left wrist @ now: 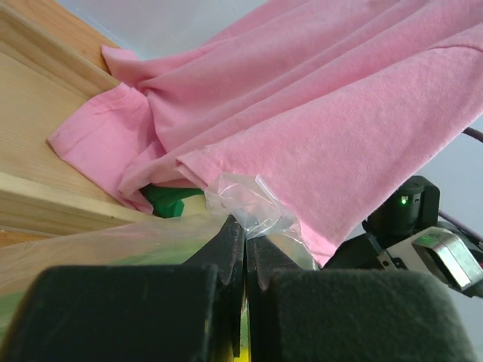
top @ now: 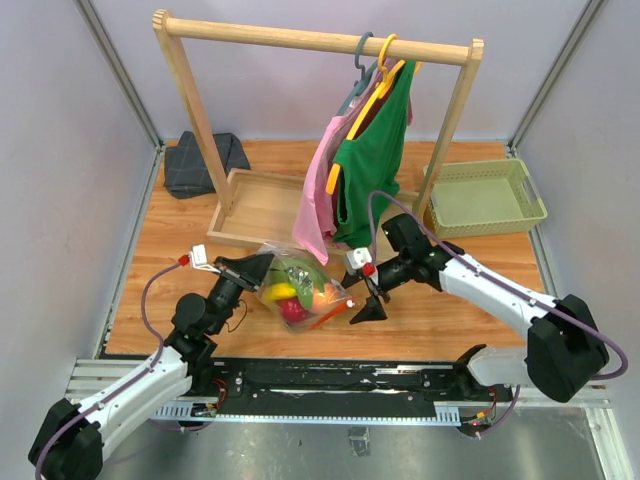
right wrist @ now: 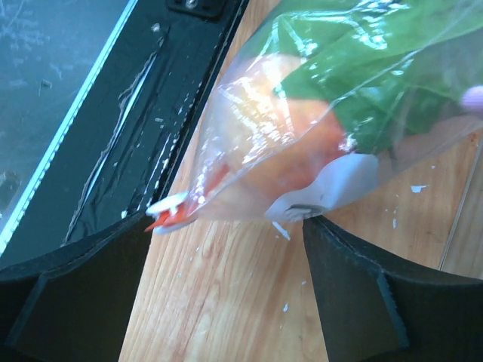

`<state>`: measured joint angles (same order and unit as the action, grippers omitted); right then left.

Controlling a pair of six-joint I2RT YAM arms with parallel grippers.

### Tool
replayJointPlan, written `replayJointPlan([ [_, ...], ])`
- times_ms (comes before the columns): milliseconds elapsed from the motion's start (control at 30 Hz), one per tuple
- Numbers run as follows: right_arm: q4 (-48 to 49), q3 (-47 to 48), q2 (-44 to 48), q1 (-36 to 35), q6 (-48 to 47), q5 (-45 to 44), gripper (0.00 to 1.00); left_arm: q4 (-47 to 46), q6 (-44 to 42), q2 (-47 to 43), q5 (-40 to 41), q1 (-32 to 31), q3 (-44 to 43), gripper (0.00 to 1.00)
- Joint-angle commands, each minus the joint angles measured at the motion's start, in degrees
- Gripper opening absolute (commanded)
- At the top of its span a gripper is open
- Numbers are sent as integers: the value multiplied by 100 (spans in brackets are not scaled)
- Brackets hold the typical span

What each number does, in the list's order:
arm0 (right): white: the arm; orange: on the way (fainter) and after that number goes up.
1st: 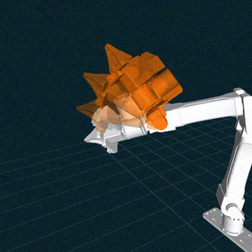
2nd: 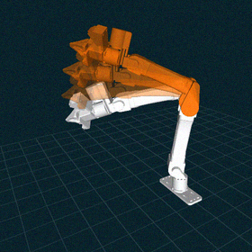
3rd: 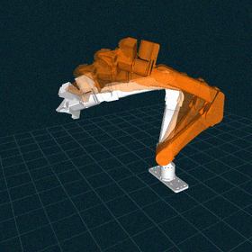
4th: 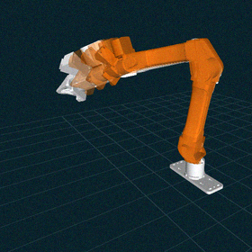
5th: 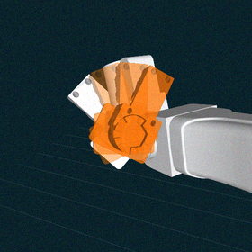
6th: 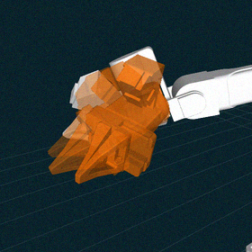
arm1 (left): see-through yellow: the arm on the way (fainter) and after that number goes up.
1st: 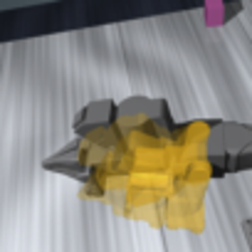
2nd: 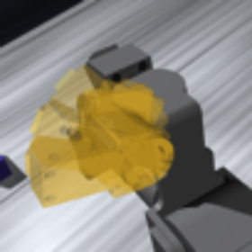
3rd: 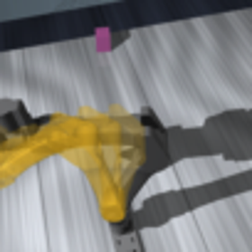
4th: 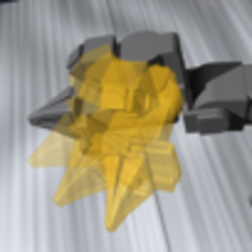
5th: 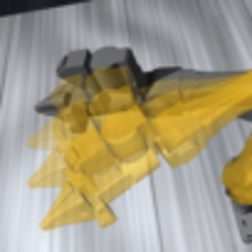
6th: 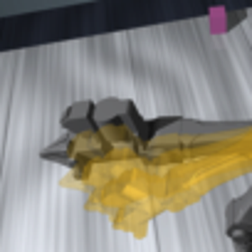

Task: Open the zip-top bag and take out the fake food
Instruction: Adjust the zipper food storage bag at the center of the board.

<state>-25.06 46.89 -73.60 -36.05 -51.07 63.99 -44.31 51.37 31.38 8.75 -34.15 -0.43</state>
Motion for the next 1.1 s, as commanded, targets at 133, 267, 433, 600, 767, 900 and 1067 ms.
replayJointPlan([
  [133, 2114, -219, -259, -208, 3117, -209, 80, -24, 358, -219, 764, 52, 1180, 0],
  [267, 2474, -210, -348, -446, 3573, -541, 79, -54, 458, -234, 1220, 53, 1183, 0],
  [433, 2964, -234, -522, -508, 4423, -922, 78, -25, 539, -306, 1404, 56, 1185, 0],
  [600, 3092, -166, -606, -506, 4877, -1102, 68, 9, 454, -355, 1336, 57, 1178, 0],
  [767, 3032, -105, -560, -427, 4959, -1169, 56, 19, 337, -423, 1275, 58, 1185, 0],
  [900, 2869, -37, -507, -272, 4870, -1245, 44, 19, 233, -435, 1202, 58, 1183, 0],
  [1067, 2681, 32, -445, -133, 4777, -1257, 24, 26, 134, -448, 1173, 55, 1184, 0],
])
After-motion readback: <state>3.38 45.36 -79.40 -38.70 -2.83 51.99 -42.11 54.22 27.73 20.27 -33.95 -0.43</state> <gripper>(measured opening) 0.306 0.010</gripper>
